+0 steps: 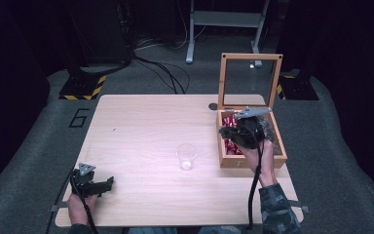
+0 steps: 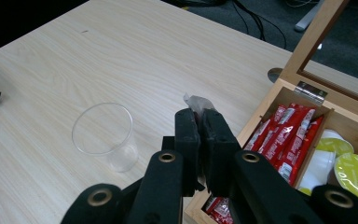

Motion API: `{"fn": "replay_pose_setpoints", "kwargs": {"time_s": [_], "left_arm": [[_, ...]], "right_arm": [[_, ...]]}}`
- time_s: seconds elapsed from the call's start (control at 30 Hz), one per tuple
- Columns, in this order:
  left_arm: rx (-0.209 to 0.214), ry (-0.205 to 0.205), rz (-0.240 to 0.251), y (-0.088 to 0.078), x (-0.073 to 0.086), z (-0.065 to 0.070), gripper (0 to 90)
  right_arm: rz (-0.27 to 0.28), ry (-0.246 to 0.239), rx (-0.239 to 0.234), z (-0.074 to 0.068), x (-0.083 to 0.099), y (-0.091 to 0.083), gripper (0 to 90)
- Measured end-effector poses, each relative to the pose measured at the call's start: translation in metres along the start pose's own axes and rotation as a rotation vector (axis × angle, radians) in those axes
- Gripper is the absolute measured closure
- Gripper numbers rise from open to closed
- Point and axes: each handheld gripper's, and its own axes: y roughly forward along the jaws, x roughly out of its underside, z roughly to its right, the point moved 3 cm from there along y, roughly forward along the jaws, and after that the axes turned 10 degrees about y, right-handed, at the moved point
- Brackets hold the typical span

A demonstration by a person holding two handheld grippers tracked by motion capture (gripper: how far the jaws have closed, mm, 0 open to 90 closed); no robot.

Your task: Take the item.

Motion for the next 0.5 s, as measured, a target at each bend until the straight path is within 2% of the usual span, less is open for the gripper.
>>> {"fn": "replay_pose_setpoints", "kwargs": {"time_s": [0.5], "left_arm": [[0.000,0.000,0.000,0.000,0.000,0.000,2.0]], "right_arm": [[-0.021,-0.032,-0.032,-0.015,-0.005,0.014,85.9]]}}
